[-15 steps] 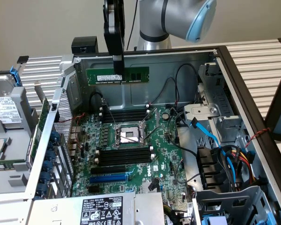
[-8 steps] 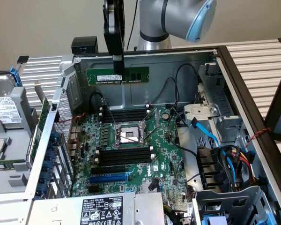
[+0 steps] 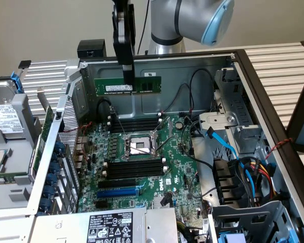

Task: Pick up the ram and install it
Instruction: 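Insert the ram into the slot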

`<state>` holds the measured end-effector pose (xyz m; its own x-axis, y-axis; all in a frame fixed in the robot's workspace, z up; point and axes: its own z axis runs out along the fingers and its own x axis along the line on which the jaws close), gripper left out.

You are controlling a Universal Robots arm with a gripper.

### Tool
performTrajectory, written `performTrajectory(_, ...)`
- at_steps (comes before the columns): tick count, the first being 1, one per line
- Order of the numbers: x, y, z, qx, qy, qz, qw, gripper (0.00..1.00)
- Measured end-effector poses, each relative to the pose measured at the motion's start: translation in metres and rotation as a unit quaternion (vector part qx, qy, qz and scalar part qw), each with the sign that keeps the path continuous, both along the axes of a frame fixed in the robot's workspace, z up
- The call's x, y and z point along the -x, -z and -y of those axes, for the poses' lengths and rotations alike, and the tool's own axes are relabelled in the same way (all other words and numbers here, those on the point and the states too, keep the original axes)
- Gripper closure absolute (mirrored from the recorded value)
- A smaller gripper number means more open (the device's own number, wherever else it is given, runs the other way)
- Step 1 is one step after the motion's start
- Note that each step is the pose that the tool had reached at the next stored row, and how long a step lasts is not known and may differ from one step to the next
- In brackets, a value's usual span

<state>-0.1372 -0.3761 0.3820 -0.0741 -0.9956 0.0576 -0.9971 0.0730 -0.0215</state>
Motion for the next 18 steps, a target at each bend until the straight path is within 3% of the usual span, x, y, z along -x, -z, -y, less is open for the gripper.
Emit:
performTrajectory(7, 0.0, 0.0127, 0.0, -0.0038, 0.0, 0.0, 1.0, 0.88)
performTrajectory(18, 0.0, 0.0328, 0.0023, -0.0062, 0.0, -0.0001, 1.0, 0.88)
